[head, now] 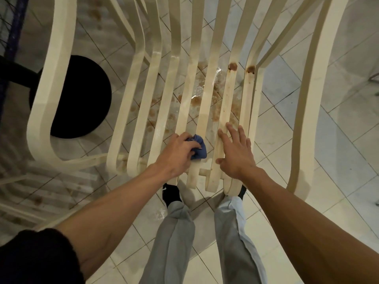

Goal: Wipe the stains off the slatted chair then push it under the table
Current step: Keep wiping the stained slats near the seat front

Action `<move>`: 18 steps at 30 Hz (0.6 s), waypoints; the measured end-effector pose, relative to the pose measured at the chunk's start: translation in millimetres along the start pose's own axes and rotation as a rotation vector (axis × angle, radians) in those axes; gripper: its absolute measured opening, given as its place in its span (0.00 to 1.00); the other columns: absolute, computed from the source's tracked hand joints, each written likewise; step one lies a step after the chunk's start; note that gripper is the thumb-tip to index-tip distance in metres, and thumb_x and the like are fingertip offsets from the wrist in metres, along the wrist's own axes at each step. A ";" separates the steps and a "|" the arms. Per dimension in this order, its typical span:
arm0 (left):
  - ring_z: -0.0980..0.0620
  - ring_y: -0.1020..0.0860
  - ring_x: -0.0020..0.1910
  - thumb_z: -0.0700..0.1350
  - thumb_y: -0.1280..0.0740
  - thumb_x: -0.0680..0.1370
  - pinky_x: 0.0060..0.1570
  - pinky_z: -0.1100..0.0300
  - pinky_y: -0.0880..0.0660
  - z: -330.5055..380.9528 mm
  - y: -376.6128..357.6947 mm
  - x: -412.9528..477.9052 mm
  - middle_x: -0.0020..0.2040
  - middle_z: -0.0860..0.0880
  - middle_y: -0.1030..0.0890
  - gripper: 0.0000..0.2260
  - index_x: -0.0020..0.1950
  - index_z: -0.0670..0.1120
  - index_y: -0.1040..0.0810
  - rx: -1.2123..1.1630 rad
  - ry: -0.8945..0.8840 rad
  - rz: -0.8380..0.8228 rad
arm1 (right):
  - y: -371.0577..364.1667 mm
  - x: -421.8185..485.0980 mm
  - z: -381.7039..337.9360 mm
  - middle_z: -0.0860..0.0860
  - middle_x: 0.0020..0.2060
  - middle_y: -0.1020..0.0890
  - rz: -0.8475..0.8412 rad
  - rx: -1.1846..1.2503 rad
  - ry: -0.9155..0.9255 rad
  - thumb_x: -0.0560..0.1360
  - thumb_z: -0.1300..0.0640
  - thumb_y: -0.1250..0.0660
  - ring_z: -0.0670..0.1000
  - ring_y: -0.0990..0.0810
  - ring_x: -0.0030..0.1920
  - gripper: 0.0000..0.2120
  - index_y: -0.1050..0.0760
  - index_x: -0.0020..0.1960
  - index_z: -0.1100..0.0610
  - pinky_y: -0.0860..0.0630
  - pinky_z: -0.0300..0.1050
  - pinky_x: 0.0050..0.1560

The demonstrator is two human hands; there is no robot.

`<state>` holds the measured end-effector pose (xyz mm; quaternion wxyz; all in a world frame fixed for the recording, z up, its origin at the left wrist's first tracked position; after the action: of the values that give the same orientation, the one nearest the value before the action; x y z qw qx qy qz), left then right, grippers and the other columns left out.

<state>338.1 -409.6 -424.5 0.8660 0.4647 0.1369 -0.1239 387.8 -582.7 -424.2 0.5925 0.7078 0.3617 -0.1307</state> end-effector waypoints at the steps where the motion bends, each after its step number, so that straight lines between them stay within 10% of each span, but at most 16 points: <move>1: 0.40 0.28 0.55 0.37 0.35 0.77 0.58 0.50 0.31 2.3 -3.1 -6.9 0.60 0.44 0.24 0.13 0.59 0.47 0.18 0.001 -0.008 0.017 | 0.0 -0.1 0.1 0.49 0.79 0.62 -0.001 0.002 0.002 0.76 0.52 0.30 0.58 0.67 0.77 0.43 0.55 0.80 0.49 0.58 0.60 0.76; 10: 0.47 0.29 0.49 0.36 0.21 0.58 0.46 0.56 0.21 -0.4 -37.3 -98.2 0.56 0.47 0.22 0.21 0.48 0.50 0.16 0.096 -0.164 0.001 | -1.7 -1.6 -0.3 0.49 0.79 0.63 0.006 -0.003 -0.001 0.76 0.53 0.30 0.58 0.67 0.77 0.43 0.55 0.80 0.50 0.57 0.61 0.77; 18: 0.40 0.24 0.51 0.32 0.25 0.67 0.50 0.49 0.21 -0.7 -27.0 -76.8 0.59 0.43 0.23 0.18 0.55 0.46 0.18 -0.004 -0.105 0.195 | -3.2 -0.3 1.2 0.48 0.79 0.63 0.016 0.016 0.007 0.76 0.53 0.30 0.57 0.67 0.77 0.43 0.55 0.80 0.49 0.60 0.60 0.76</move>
<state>257.2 -416.8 -418.6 0.8808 0.4671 0.0458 -0.0629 385.7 -583.8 -426.7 0.5865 0.7159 0.3571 -0.1265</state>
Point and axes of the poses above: each hand's wrist, its own x-axis towards the middle knuckle, its own y-axis out of the back of the hand, z = x × y, the point moved 3 cm from there along x, towards the middle knuckle
